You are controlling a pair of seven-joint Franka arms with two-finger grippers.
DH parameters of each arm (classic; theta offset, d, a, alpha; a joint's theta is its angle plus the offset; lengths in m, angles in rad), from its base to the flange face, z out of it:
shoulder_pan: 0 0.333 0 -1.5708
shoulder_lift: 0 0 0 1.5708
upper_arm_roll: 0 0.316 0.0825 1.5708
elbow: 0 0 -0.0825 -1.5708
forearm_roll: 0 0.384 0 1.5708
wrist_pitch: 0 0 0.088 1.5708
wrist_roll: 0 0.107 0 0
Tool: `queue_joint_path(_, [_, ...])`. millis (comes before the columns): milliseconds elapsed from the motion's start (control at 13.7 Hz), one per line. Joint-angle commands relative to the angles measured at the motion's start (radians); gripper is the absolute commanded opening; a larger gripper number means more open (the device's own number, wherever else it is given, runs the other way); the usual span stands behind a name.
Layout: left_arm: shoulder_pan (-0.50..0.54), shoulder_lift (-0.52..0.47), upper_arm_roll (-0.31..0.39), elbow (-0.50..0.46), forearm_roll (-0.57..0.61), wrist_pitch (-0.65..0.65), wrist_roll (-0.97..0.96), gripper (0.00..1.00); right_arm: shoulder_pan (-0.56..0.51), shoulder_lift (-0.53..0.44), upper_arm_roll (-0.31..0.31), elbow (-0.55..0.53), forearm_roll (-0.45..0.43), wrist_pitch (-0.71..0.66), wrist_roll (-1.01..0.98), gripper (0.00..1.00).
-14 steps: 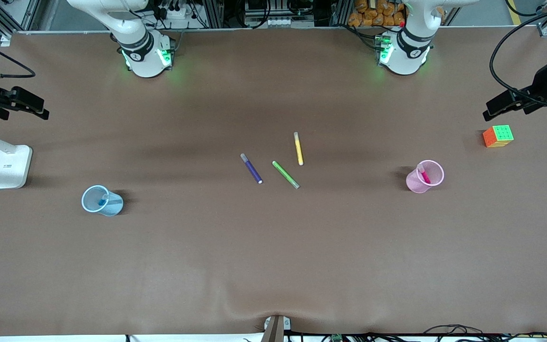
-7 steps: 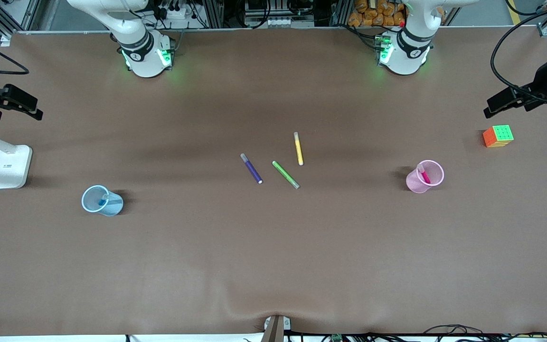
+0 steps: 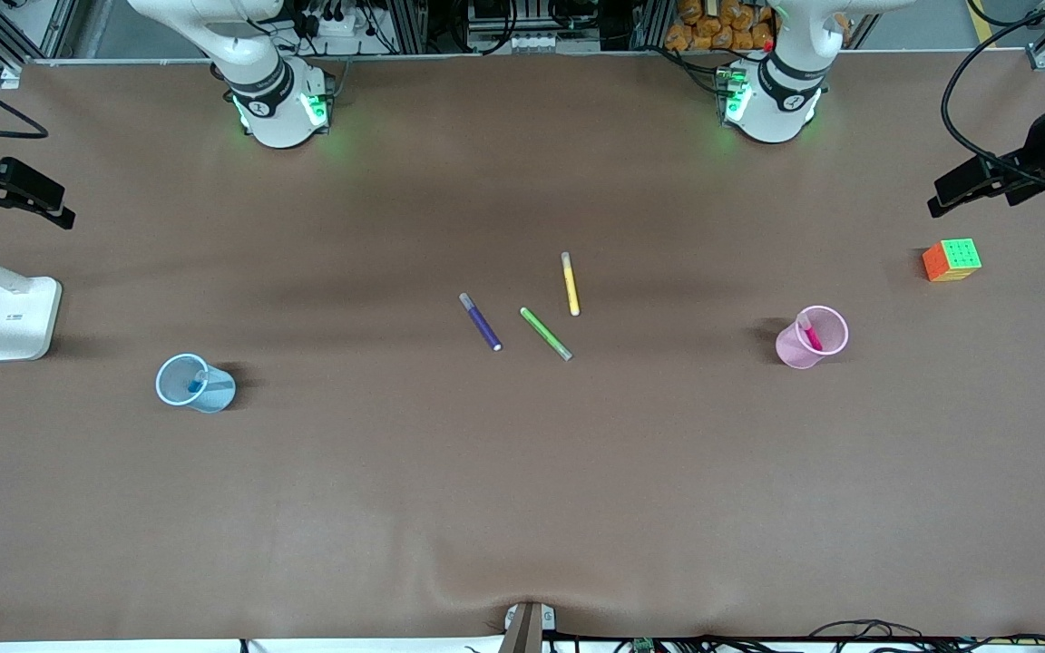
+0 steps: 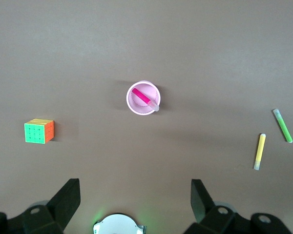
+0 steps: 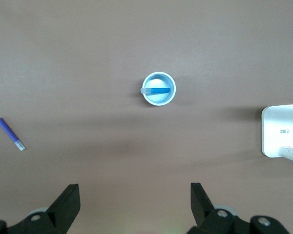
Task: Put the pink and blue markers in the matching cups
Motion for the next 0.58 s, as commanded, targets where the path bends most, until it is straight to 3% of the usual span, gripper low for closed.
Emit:
queue_joint_path(0, [0.002, -0.024, -0.005, -0.004, 0.018, -0.017, 0.037, 1.00, -0.002, -0.003, 0.002, -0.006, -0.004, -0.009, 0.030, 1.00])
queue_joint_path(511, [0.003, -0.013, 0.001, -0.001, 0.017, -0.017, 0.047, 1.00, -0.001, -0.004, 0.002, -0.006, -0.004, -0.016, 0.058, 1.00])
